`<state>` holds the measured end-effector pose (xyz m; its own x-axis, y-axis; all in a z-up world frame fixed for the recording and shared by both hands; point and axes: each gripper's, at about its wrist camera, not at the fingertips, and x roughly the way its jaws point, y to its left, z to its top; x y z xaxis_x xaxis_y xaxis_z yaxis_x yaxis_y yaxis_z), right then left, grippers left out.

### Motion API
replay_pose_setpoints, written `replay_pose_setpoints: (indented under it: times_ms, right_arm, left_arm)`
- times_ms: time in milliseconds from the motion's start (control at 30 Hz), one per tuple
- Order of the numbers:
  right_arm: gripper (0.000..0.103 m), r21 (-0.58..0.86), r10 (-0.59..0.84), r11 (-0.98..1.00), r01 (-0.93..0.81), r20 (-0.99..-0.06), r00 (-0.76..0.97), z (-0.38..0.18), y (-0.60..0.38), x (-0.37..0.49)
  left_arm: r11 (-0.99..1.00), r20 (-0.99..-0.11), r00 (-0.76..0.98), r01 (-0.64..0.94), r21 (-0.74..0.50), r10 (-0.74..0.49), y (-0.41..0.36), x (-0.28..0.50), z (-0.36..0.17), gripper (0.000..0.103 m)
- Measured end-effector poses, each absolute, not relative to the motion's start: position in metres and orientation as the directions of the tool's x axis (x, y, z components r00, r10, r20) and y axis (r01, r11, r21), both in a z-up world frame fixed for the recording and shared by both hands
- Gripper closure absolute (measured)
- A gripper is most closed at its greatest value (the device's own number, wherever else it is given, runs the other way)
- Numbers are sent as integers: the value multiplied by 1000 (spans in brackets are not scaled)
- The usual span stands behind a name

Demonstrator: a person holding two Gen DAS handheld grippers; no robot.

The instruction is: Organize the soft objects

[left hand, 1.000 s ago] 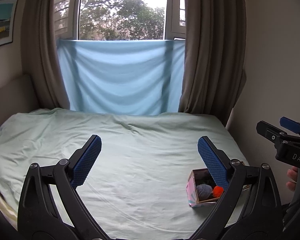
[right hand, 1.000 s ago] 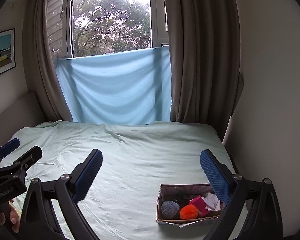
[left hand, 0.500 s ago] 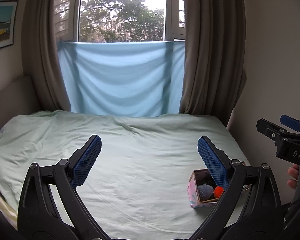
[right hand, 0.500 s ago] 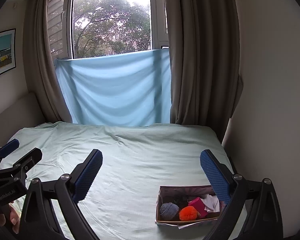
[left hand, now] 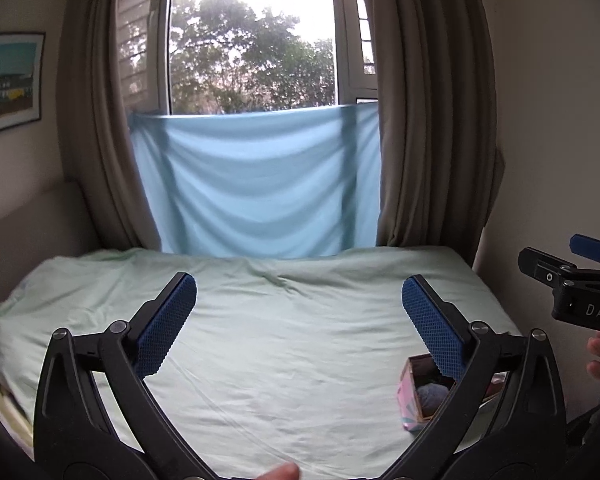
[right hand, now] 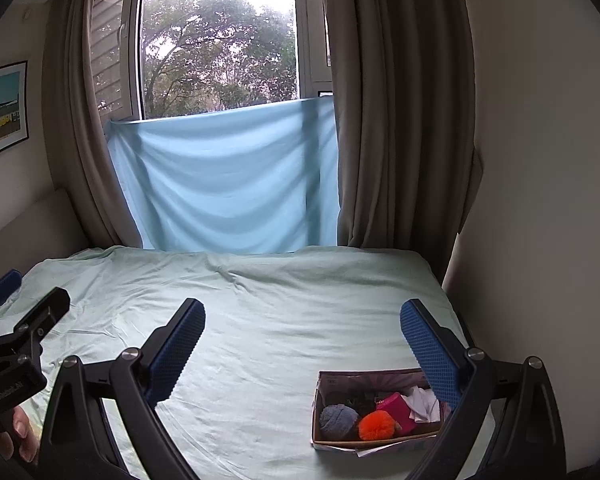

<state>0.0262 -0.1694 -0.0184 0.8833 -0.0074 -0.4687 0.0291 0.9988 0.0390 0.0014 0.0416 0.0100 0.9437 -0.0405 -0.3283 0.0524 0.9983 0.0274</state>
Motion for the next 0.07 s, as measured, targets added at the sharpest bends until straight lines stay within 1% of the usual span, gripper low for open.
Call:
replay_pose_setpoints:
  times_ms: [67]
  right_arm:
    - [6, 41, -6, 999, 28, -475, 880, -20, -169, 28]
  left_arm:
    - [998, -328, 943, 65, 22, -54, 42, 3, 9, 0]
